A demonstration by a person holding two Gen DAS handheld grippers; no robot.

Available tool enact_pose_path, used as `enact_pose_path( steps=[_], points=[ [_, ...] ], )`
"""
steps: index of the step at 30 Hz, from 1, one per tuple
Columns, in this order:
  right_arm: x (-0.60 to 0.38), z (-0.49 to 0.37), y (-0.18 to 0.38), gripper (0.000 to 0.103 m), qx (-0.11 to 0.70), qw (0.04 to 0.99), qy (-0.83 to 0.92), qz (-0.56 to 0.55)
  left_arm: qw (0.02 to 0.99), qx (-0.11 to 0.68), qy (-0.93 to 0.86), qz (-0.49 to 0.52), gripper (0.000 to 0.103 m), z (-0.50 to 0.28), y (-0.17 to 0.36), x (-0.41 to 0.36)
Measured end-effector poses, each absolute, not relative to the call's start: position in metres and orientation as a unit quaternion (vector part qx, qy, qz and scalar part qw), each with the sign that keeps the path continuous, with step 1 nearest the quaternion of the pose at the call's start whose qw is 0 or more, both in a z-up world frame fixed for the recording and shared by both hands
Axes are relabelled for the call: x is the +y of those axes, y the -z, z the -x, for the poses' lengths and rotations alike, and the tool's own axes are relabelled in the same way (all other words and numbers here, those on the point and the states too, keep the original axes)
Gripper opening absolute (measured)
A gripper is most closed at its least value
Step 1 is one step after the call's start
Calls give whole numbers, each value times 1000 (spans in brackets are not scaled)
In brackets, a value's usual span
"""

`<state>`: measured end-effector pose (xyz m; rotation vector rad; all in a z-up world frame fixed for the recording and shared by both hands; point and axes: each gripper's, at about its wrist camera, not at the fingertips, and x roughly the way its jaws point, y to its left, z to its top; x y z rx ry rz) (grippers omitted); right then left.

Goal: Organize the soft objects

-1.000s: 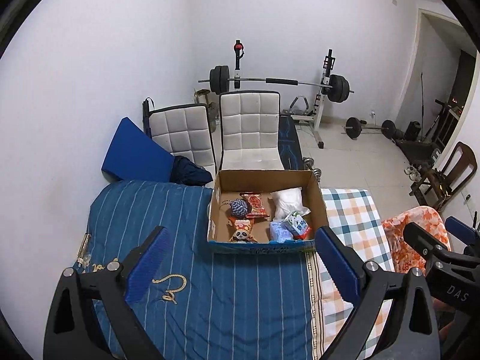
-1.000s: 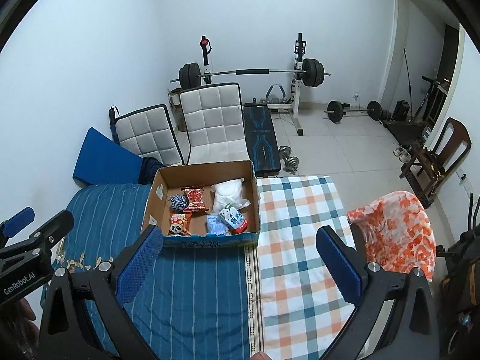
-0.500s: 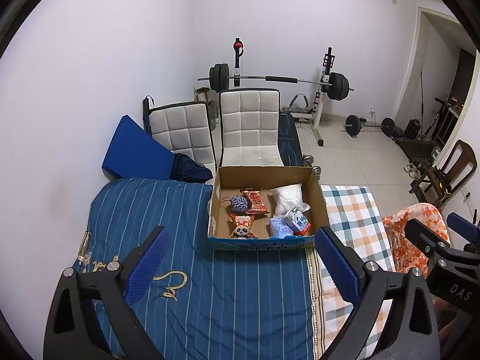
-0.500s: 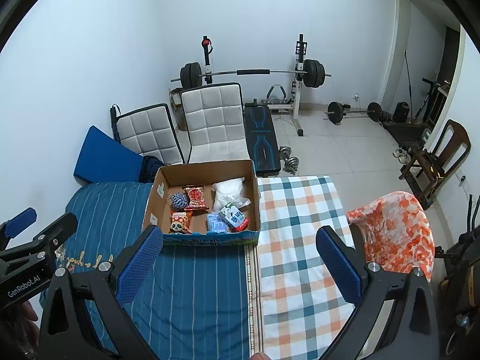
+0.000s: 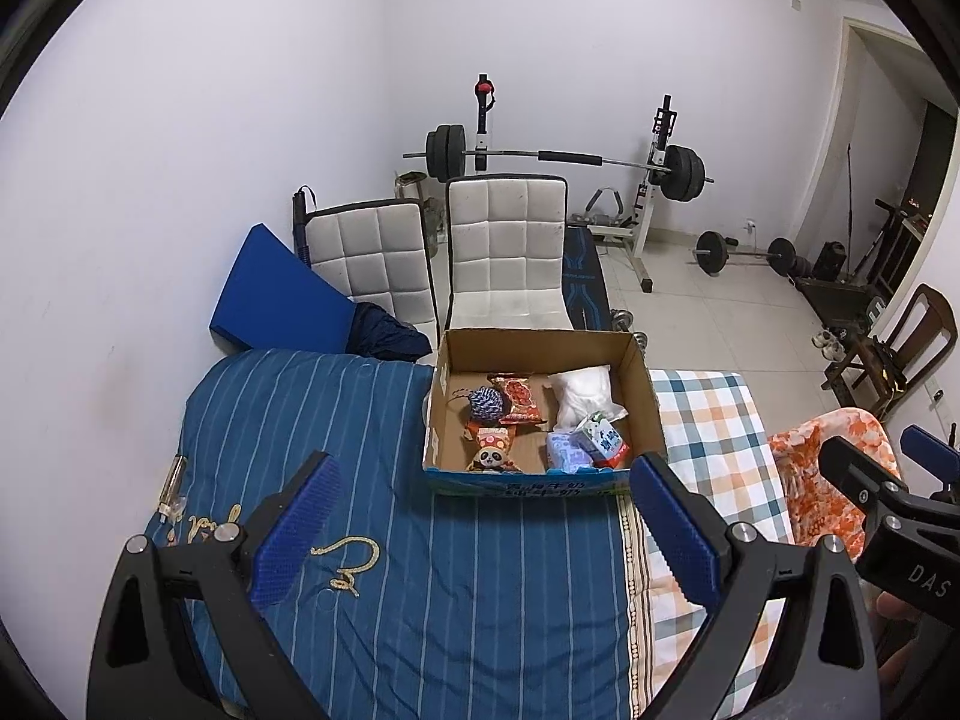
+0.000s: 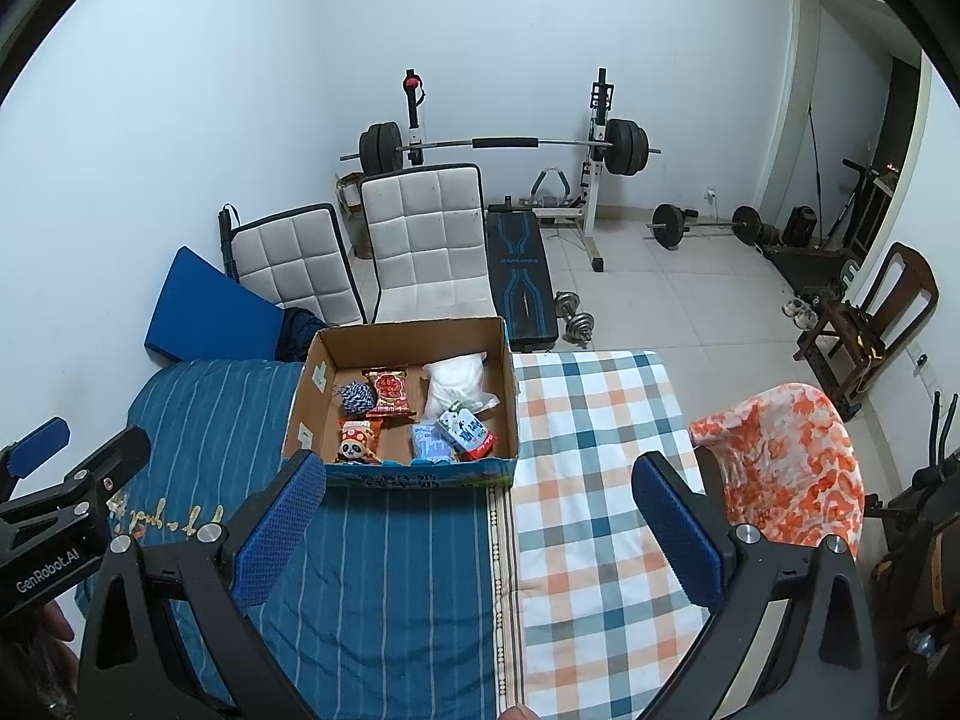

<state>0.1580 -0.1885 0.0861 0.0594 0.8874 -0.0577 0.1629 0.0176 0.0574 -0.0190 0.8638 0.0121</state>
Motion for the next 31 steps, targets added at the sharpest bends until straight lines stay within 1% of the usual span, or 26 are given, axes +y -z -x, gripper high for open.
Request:
enact_pose_path(
  steps=[31],
  points=[
    [-186, -151, -88, 103, 426, 904, 31, -9, 908, 419, -4, 12, 99, -166, -56, 23]
  ],
)
